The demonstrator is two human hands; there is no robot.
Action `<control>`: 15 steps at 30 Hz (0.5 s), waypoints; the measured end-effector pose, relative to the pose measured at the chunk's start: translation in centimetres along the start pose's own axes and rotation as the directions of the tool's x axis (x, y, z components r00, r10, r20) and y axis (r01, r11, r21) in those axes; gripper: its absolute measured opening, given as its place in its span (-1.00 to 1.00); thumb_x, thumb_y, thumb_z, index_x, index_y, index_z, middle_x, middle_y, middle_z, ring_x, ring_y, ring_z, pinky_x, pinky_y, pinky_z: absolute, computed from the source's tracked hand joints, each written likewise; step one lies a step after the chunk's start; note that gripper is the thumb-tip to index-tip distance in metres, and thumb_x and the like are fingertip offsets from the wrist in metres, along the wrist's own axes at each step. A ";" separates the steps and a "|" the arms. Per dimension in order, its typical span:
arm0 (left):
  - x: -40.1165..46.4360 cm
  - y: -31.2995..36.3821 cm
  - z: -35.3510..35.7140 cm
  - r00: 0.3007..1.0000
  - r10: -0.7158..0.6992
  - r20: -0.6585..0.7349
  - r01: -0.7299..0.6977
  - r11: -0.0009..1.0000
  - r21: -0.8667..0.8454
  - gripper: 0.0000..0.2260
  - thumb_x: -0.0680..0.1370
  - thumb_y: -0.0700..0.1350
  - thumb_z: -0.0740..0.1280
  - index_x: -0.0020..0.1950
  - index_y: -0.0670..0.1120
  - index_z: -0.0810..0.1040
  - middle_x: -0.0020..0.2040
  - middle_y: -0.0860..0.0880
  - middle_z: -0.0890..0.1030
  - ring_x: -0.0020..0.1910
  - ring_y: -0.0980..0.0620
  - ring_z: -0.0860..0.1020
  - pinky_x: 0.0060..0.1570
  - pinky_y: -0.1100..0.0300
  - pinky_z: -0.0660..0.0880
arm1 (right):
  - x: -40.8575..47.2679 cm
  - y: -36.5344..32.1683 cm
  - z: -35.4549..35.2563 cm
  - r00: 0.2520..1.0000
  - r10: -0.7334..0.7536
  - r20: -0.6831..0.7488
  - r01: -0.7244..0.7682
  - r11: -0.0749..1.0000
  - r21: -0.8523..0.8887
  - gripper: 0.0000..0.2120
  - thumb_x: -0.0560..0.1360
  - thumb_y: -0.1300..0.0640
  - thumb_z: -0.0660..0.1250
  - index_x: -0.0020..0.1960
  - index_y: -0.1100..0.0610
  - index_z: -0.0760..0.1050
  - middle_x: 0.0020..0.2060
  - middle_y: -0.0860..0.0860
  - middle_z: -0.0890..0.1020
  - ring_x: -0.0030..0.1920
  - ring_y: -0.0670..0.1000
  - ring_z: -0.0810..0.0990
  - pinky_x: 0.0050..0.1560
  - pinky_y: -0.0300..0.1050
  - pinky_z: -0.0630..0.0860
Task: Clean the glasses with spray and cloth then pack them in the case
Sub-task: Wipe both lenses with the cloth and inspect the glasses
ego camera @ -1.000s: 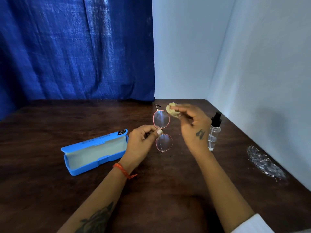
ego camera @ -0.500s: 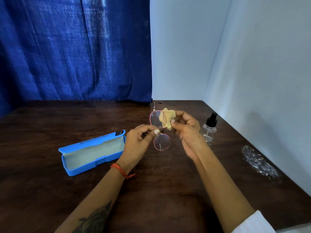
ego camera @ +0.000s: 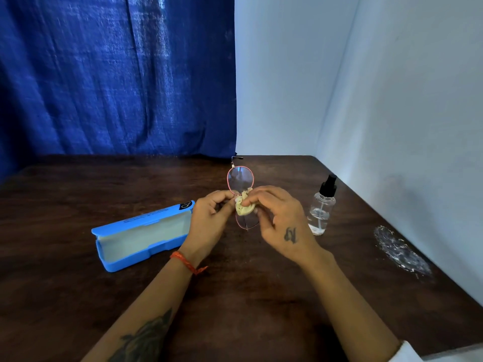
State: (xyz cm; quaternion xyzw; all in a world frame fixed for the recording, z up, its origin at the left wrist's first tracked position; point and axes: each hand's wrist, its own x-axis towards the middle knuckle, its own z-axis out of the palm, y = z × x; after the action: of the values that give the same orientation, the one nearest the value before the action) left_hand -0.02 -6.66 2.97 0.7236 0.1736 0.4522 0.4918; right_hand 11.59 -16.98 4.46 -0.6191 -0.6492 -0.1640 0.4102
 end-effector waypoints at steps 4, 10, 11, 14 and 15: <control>0.1 0.0 -0.1 1.000 0.002 -0.016 -0.002 1.000 -0.006 -0.83 0.50 -0.30 0.29 -0.05 -0.09 0.61 -0.05 -0.16 0.63 -0.06 0.03 0.58 -0.05 0.29 0.51 | 0.8 0.2 -0.6 0.996 0.055 0.075 -0.064 0.991 0.122 -0.77 0.35 0.37 0.36 -0.07 0.11 0.60 -0.07 -0.05 0.63 -0.03 -0.12 0.57 -0.01 -0.25 0.50; 0.0 0.4 0.2 0.996 -0.048 -0.079 0.039 0.994 -0.105 -0.90 0.48 -0.23 0.33 -0.12 -0.07 0.63 -0.12 -0.01 0.64 -0.06 0.12 0.57 0.00 0.24 0.50 | -0.6 -0.1 -0.5 0.868 0.494 0.048 -0.468 0.781 0.414 -0.80 0.44 0.32 0.36 -0.08 0.03 0.57 -0.13 -0.05 0.67 -0.12 -0.09 0.63 -0.12 -0.19 0.58; 0.0 0.4 0.3 0.994 -0.059 -0.095 0.046 0.991 -0.125 -0.91 0.48 -0.23 0.33 -0.11 -0.11 0.63 -0.12 -0.03 0.64 -0.05 0.10 0.57 0.02 0.22 0.50 | -1.1 -0.4 -0.1 0.817 0.576 0.026 -0.513 0.707 0.487 -0.80 0.44 0.33 0.36 -0.08 0.05 0.57 -0.12 0.01 0.67 -0.12 -0.03 0.64 -0.13 -0.16 0.59; -0.1 0.6 0.7 0.987 -0.085 -0.138 0.056 0.978 -0.200 -0.91 0.48 -0.25 0.33 -0.09 -0.15 0.62 -0.13 -0.02 0.64 -0.07 0.14 0.58 0.01 0.26 0.51 | -1.9 -2.0 0.9 0.623 0.780 0.056 -0.591 0.423 0.687 -0.84 0.44 0.35 0.35 -0.07 0.12 0.56 -0.19 0.06 0.66 -0.19 -0.03 0.62 -0.25 -0.27 0.52; -0.2 0.7 0.9 0.985 -0.096 -0.144 0.060 0.971 -0.232 -0.91 0.48 -0.26 0.33 -0.10 -0.15 0.62 -0.15 0.02 0.65 -0.10 0.19 0.59 -0.05 0.32 0.50 | -1.9 -2.5 1.0 0.562 0.821 0.104 -0.586 0.306 0.750 -0.85 0.45 0.36 0.34 -0.08 0.14 0.55 -0.23 0.05 0.67 -0.23 -0.05 0.61 -0.28 -0.29 0.51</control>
State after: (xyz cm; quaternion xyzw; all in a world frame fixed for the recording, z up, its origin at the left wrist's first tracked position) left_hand 0.45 -7.61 3.44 0.6181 0.1867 0.5040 0.5737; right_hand 8.68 -18.03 3.20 -0.5952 -0.2427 0.2099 0.7367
